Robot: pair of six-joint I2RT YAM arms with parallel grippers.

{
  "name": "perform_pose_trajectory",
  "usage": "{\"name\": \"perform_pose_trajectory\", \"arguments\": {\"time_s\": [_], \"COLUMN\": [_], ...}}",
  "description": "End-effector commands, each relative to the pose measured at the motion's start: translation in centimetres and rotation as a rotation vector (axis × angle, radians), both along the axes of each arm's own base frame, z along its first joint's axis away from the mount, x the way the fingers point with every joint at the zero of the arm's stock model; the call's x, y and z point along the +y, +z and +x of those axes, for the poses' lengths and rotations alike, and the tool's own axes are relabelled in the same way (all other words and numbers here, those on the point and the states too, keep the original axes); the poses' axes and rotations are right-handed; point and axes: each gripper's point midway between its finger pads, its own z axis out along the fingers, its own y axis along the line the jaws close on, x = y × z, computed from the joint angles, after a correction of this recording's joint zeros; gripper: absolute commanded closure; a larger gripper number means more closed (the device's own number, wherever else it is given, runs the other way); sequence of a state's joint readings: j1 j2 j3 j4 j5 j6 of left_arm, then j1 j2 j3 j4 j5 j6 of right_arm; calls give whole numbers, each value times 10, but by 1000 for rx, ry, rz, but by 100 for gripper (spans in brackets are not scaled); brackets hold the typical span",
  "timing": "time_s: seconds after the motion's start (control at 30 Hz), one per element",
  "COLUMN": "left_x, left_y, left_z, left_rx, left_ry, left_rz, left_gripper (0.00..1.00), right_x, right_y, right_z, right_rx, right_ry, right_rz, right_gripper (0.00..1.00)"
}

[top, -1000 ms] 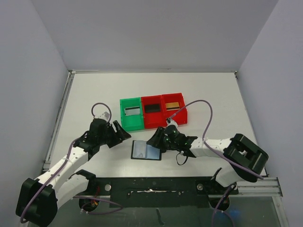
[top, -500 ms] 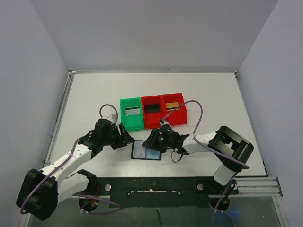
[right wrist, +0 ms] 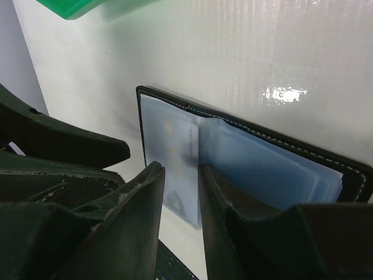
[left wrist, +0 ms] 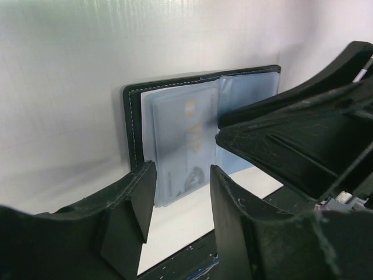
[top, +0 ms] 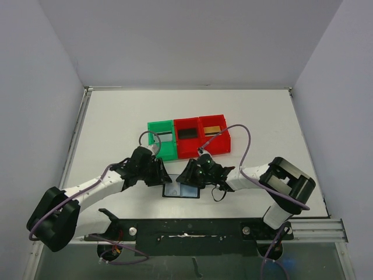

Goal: Take the credit cards out of the card holder

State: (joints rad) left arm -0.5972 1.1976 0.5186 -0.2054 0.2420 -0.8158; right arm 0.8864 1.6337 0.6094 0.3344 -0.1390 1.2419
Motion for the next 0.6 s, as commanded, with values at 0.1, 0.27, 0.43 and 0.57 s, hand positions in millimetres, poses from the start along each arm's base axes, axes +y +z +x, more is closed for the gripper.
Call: {"name": "perform_pose_trajectory", "arguments": {"time_s": [0.1,0.27,0.43,0.57], "left_x": [-12,-19,-18,-22], "left_y": [5,5,2,-1], "left_z": [14,10,7,2], "left_rx": [-56,-63,-54,-59], "left_ry": [-48,-81,-99,-142], "left_rz": [22,12,37,51], "left_gripper": [65,66,70,70], "right_x": [-1,-2,-10,-12], "right_y": [19,12,-3,-6], "right_z": [0,-1,-6,-8], "right_rx": [-61,-48,-14,-6], "right_ry": [13,16,-5,-6], "right_rz": [-56,-78,-101,-84], "right_gripper": [69,71,74,74]}}
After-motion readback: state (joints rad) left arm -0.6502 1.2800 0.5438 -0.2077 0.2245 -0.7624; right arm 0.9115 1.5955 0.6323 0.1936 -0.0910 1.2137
